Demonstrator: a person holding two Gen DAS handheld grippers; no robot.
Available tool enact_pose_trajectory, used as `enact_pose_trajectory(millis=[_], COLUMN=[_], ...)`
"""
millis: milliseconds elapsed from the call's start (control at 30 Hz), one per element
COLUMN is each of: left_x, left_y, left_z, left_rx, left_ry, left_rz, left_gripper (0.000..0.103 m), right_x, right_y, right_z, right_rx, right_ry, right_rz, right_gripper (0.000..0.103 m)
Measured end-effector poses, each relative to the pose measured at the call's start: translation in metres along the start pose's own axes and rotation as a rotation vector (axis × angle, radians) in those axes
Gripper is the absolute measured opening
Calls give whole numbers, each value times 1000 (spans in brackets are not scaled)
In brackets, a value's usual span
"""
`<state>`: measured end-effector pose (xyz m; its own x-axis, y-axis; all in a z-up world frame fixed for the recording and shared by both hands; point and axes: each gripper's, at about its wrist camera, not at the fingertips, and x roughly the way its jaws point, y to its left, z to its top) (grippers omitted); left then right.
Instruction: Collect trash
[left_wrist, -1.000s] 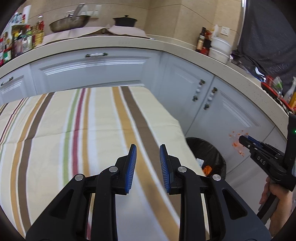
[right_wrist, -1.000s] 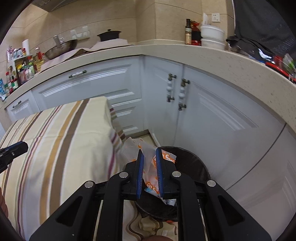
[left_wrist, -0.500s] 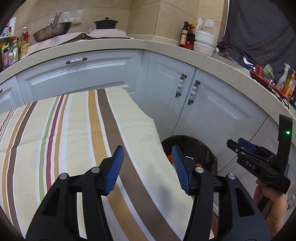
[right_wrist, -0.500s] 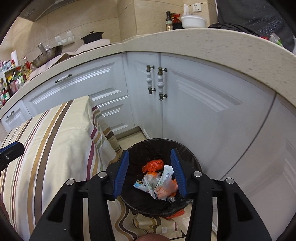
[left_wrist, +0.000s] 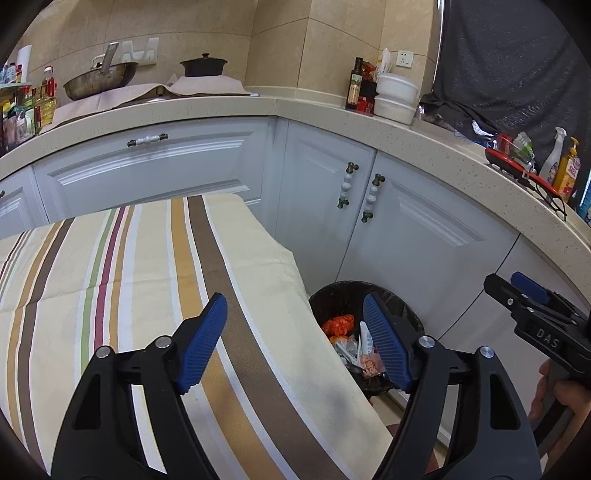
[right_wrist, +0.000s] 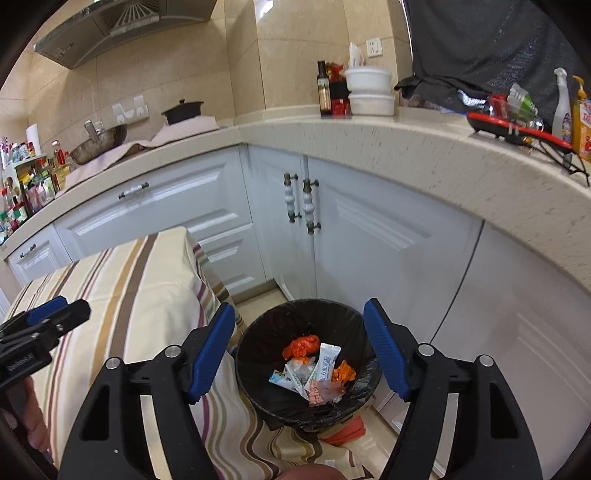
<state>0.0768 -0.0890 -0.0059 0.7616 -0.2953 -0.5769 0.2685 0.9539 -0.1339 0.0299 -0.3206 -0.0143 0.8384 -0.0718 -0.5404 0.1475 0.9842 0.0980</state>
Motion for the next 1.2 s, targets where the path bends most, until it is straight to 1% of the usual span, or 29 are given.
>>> enact_pose_trajectory(millis=[67, 200, 433, 733, 967, 1200], left_x=[-6, -17, -37, -56, -68, -74], left_y=[-2, -5, -3, 4, 6, 8], left_z=[1, 2, 0, -7, -12, -19], left_rx=[6, 21, 26, 25, 37, 47], left_ry=[-19, -48, -89, -120, -142, -144], left_rz=[4, 10, 20, 32, 35, 34], left_gripper=[80, 82, 85, 87, 89, 89], right_x=[-8, -23, -44, -64, -71, -76], right_y=[3, 8, 16, 32, 38, 42], right_z=[1, 2, -1, -8, -15, -23], right_rx=[-7, -11, -19, -46, -48, -53], right_ry=[-18, -47, -81, -114, -123, -117], right_rz=[-4, -10, -15, -12, -8, -9], right_gripper=[74, 78, 80, 81, 82, 82])
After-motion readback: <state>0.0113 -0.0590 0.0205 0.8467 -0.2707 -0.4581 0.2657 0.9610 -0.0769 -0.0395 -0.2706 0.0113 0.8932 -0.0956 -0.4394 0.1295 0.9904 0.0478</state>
